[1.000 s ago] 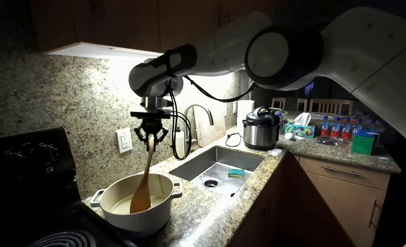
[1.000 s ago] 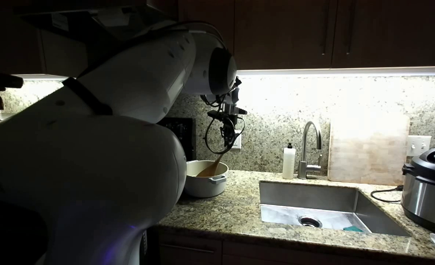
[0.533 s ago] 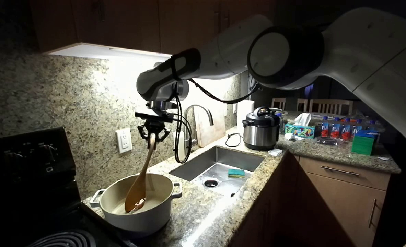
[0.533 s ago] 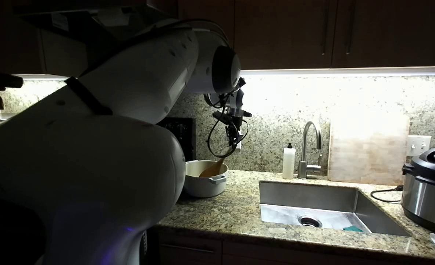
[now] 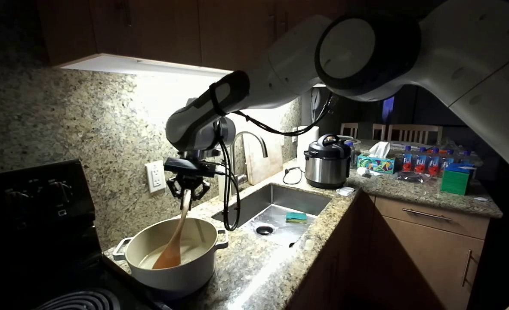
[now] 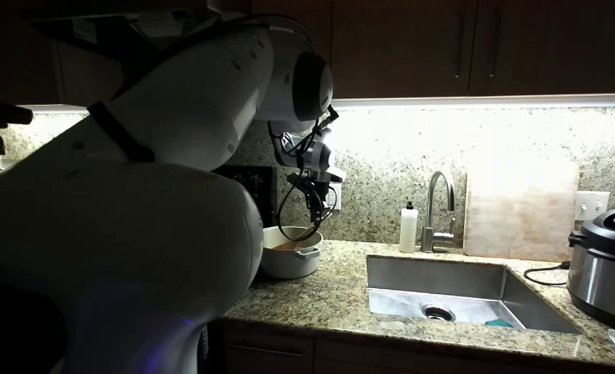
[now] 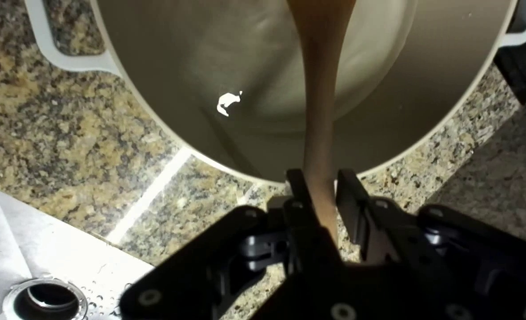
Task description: Hold the wooden spoon and stir in the pot on the countertop.
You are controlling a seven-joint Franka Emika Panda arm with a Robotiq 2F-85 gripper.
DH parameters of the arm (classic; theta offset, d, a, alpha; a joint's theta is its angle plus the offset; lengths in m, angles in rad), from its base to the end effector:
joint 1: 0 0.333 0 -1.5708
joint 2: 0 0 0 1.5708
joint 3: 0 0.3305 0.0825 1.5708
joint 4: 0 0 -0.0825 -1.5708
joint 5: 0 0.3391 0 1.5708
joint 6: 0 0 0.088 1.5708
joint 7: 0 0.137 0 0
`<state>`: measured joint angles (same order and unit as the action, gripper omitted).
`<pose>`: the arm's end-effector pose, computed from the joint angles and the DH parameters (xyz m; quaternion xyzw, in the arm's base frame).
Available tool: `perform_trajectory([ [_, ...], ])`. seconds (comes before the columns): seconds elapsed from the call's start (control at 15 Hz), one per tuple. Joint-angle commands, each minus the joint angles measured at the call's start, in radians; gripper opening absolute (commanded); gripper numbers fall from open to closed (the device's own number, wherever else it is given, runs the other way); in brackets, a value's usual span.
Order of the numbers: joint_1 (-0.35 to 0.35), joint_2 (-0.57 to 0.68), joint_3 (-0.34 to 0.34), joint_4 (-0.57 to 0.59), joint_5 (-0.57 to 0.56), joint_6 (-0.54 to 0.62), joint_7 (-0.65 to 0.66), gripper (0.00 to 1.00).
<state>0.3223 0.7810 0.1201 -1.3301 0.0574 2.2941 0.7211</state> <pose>0.6733 0.2976 0.2904 -0.9780 0.1755 -0.0431 0.1045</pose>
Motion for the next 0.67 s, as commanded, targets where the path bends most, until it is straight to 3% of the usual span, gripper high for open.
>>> perform_trajectory([
  [0.0, 0.001, -0.108, 0.004, -0.177, 0.032, 0.056, -0.042, 0.06],
  [0.6, -0.011, -0.327, -0.008, -0.472, 0.058, 0.238, -0.031, 0.06],
])
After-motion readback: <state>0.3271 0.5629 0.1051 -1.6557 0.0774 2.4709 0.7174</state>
